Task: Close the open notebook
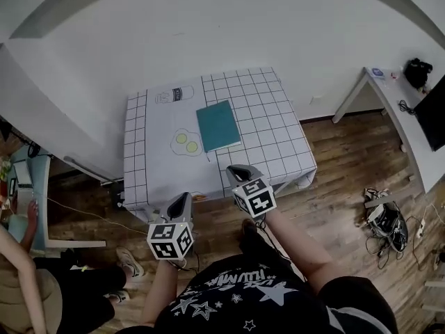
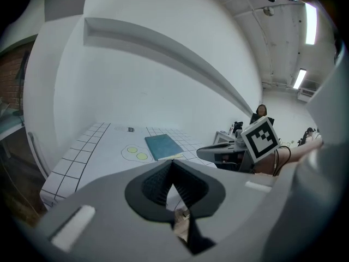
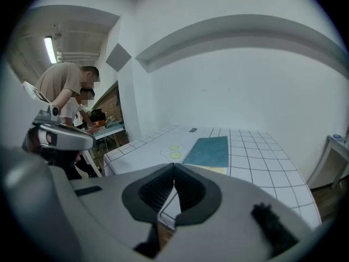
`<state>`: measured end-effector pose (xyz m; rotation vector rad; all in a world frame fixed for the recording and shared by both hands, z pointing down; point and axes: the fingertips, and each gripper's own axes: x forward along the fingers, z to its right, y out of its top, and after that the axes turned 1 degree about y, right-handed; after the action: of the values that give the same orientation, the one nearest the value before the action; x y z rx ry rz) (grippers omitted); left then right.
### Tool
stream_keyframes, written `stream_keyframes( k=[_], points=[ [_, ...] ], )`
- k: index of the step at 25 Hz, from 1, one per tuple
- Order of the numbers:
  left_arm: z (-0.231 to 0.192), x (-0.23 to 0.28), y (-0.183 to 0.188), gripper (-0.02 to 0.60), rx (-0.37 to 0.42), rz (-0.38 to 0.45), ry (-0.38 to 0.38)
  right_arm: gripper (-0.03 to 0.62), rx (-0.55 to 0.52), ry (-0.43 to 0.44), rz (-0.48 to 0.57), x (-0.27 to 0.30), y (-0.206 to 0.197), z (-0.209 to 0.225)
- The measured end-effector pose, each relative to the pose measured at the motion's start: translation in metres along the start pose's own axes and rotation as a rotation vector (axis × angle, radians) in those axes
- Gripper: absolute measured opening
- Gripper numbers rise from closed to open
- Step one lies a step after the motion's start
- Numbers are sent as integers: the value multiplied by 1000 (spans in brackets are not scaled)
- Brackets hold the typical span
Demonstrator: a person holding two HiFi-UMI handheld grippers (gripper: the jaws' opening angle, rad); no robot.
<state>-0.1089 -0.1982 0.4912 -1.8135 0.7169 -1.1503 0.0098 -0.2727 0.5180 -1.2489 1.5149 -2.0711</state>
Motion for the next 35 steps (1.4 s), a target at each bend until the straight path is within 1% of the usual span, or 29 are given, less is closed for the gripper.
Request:
stream_keyframes(
  k=[6, 13, 17, 21, 25, 29, 35],
  points=[
    [5, -47, -21, 9, 0, 10, -44, 15, -8, -22, -4, -29, -15, -53],
    [16, -90, -42, 9, -3, 9, -87, 15, 12, -74, -6, -67, -31, -87],
    [24, -108, -48, 9, -1, 26, -118, 15, 20, -106, -2, -90, -40, -104],
    [33, -121, -54, 9, -2, 37, -148, 15, 34, -127, -4, -109, -51, -117],
    [43, -132, -60, 9, -6, 42, -160, 15, 35, -128, 1, -123, -57, -130],
    [54, -141, -63, 9, -2, 46, -159, 15, 8, -118, 1, -133, -56, -137],
    [79, -146, -61, 9, 4, 64, -145, 15, -15, -105, 25, -155, -51, -131]
  ],
)
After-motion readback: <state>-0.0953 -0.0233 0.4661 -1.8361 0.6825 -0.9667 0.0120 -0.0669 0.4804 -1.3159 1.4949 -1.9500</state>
